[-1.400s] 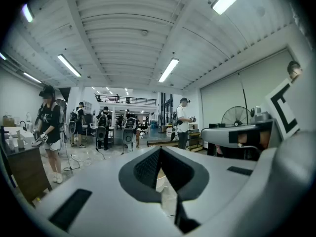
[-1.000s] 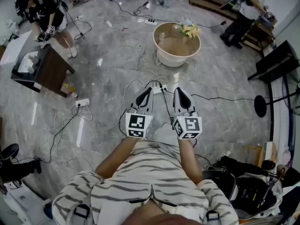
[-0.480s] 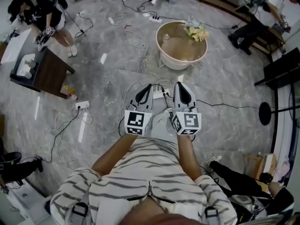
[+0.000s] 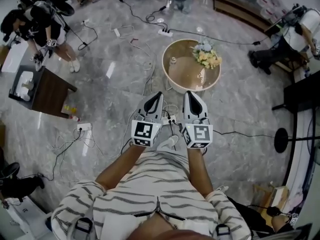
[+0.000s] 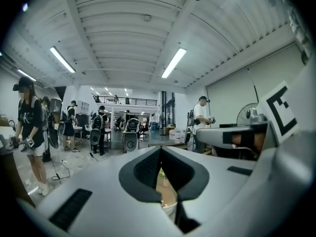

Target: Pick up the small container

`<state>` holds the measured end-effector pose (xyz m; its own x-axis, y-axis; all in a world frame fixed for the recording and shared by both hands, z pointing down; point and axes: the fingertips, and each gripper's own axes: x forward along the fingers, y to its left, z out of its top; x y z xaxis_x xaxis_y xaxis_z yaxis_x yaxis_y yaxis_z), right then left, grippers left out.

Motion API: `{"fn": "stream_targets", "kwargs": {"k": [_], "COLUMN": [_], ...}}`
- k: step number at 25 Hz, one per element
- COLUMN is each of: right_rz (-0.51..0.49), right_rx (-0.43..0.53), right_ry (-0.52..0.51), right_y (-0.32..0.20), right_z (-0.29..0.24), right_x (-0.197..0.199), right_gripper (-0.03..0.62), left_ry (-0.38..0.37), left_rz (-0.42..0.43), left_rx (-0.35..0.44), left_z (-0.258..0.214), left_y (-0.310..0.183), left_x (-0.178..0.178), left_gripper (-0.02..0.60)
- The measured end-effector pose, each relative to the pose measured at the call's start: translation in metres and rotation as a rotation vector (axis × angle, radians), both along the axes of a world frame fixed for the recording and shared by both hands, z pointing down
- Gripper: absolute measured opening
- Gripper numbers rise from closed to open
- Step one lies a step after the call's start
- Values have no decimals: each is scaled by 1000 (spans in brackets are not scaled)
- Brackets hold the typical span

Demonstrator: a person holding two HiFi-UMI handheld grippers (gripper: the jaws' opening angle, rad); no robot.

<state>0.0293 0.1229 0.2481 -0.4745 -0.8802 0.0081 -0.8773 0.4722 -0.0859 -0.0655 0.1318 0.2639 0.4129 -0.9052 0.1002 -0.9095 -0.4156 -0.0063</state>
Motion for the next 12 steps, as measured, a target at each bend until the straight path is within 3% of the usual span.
{"fn": "stream_targets", "kwargs": {"k": [5, 12], "right_rz": [-40, -45], "right_rx": [-18, -39], "right_ry": [-40, -45], "right_y": [-52, -83], "right_z": [0, 8], "right_x": [22, 37], "right_gripper": [-6, -6], "left_ry": [-11, -27], "left_rz": [-25, 21], "left_rx": [-38, -63], "left_z": [13, 17], "left_y": [-47, -69], "left_x": [21, 43], "left_gripper": [-9, -8]}}
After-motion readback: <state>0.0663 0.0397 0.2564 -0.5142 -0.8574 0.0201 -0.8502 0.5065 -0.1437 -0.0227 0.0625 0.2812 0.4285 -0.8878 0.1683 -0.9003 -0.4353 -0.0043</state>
